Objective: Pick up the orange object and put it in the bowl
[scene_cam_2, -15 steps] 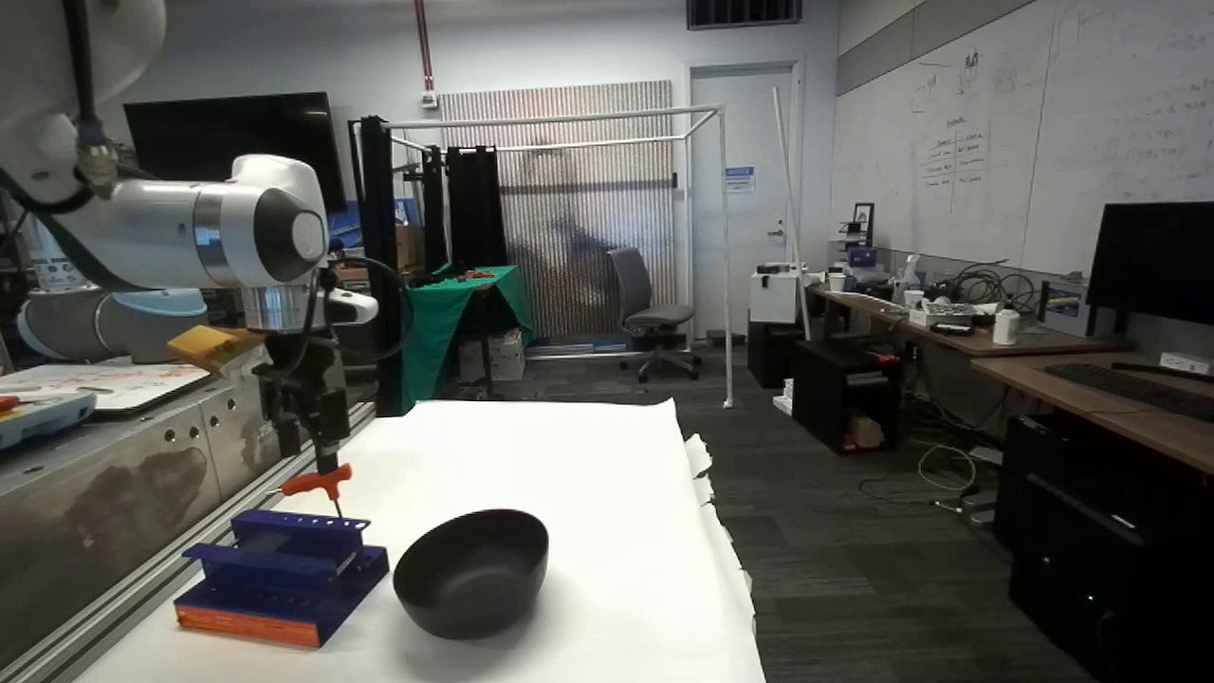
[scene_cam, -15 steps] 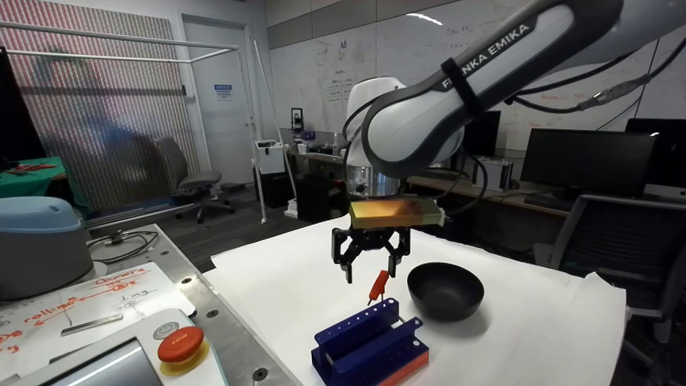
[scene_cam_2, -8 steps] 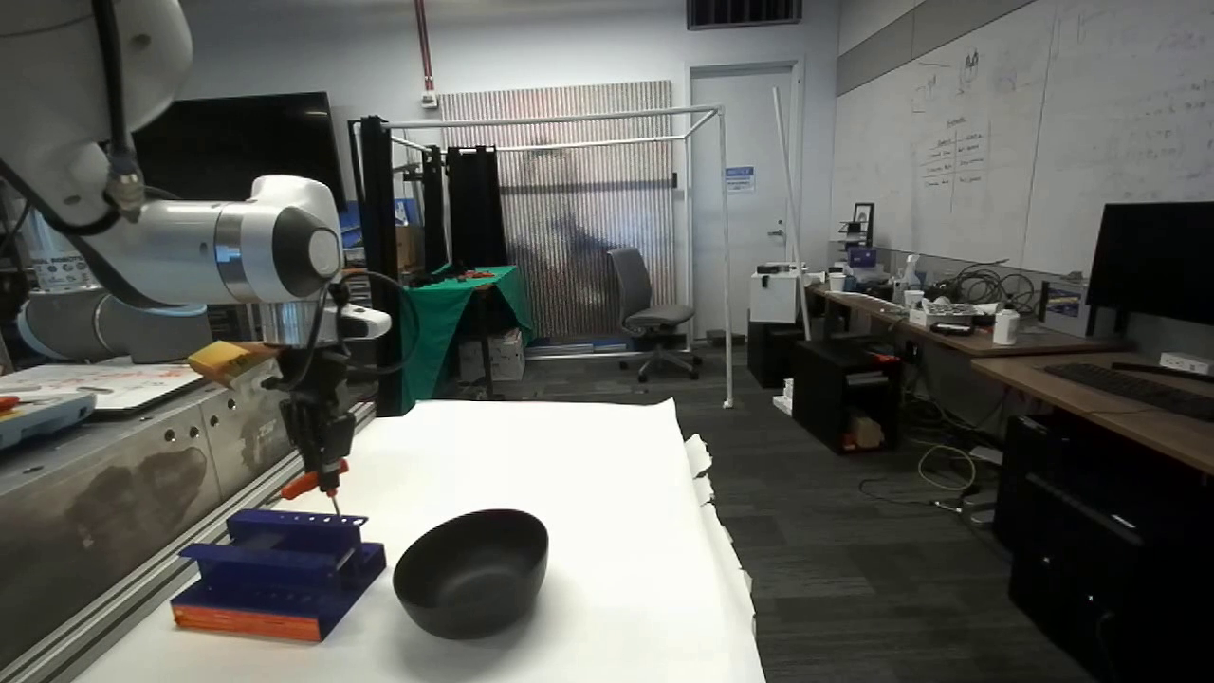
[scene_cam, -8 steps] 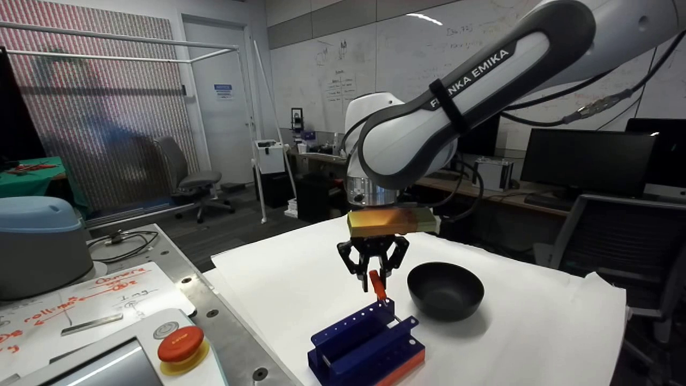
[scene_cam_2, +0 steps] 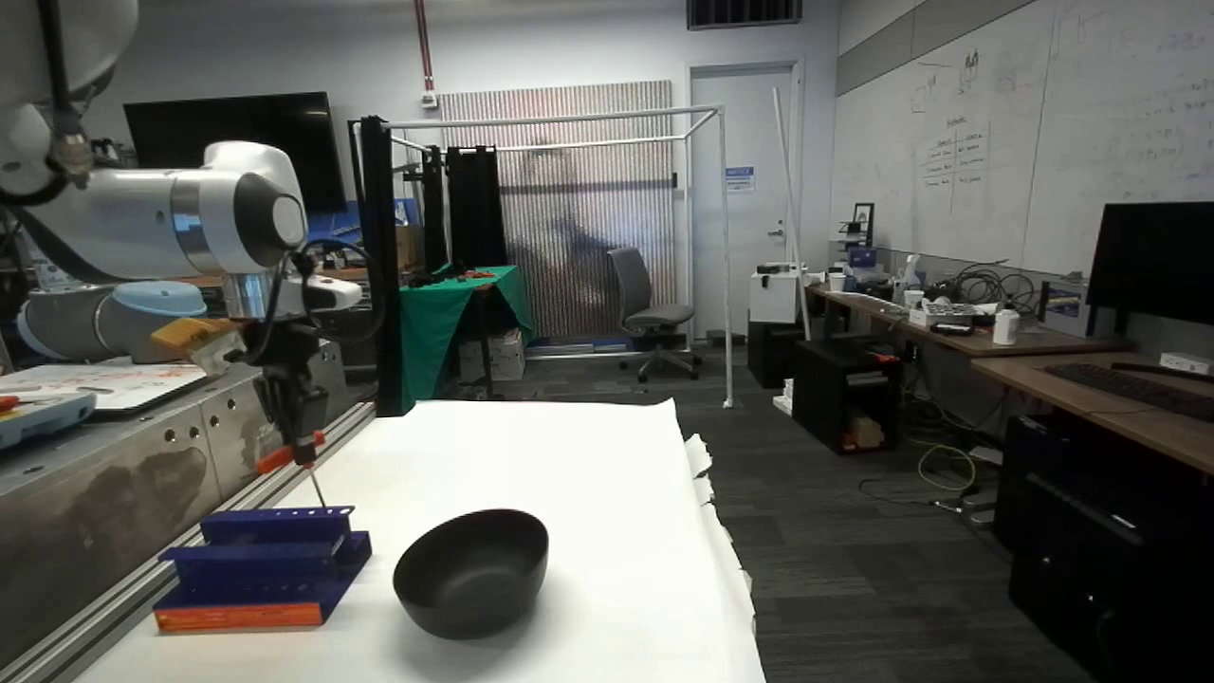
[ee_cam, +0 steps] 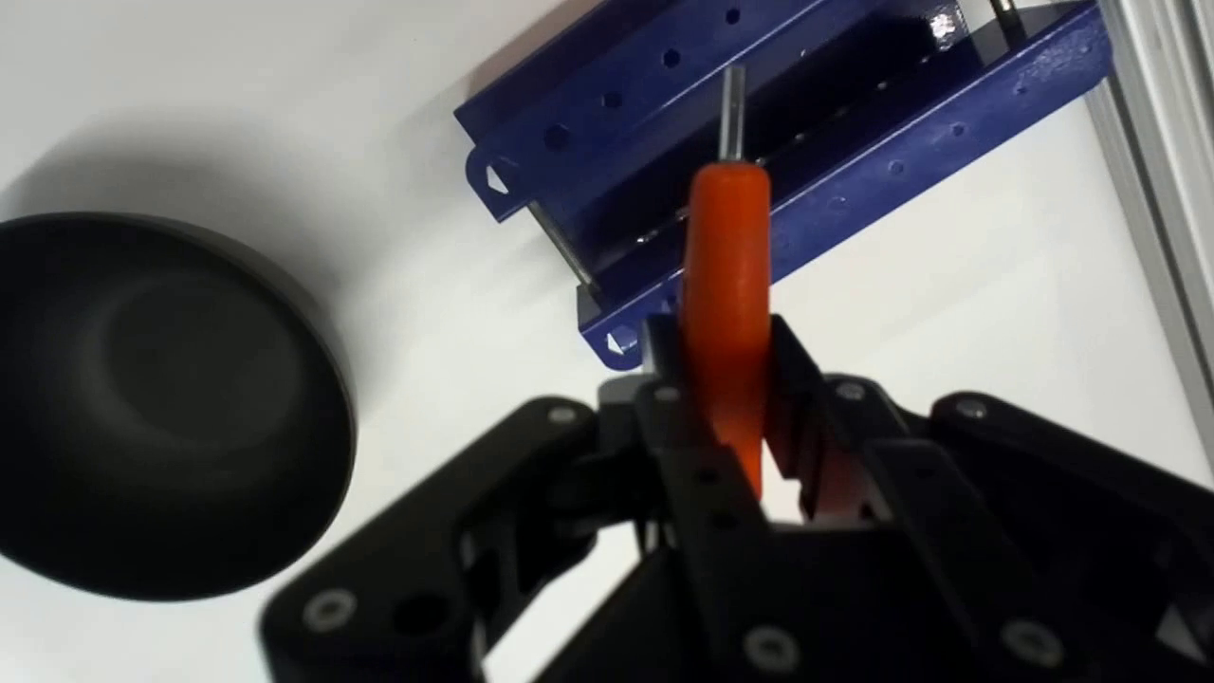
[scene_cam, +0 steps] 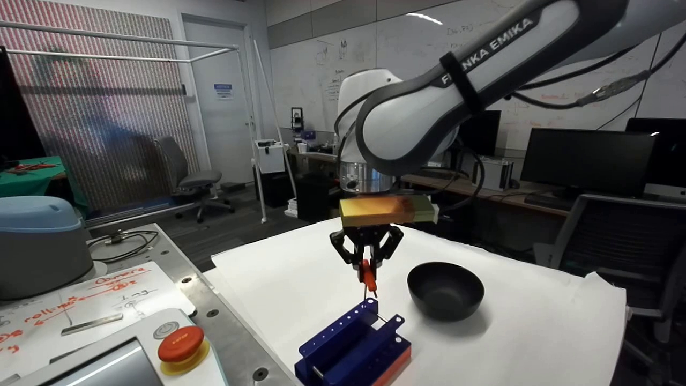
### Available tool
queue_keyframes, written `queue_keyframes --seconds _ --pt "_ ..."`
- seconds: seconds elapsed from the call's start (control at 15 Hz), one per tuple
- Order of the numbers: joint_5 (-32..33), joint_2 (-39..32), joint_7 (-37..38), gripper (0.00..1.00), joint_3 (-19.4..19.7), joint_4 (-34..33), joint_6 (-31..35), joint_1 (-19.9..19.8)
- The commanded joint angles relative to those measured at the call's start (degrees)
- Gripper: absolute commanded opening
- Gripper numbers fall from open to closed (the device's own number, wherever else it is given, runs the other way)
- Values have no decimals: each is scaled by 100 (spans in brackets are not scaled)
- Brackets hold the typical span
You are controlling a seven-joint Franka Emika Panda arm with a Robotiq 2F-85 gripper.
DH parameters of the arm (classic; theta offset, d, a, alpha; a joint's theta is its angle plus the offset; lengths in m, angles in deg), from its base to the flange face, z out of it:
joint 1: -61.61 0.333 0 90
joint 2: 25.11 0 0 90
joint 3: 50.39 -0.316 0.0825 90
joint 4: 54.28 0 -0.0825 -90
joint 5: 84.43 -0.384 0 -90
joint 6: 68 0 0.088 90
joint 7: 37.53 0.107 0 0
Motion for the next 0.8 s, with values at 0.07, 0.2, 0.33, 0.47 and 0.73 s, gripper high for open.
queue_keyframes --seconds 0.07,0.2,0.33,0.47,0.73 --pt "677 1204 615 10 75 626 -102 345" --pt "1070 1508 1016 10 70 680 -291 365" --pt "1583 1640 1469 10 60 704 -612 328" --pt "2065 1585 1898 10 38 702 -1083 250" --pt "2261 1093 2031 10 33 572 -1850 19"
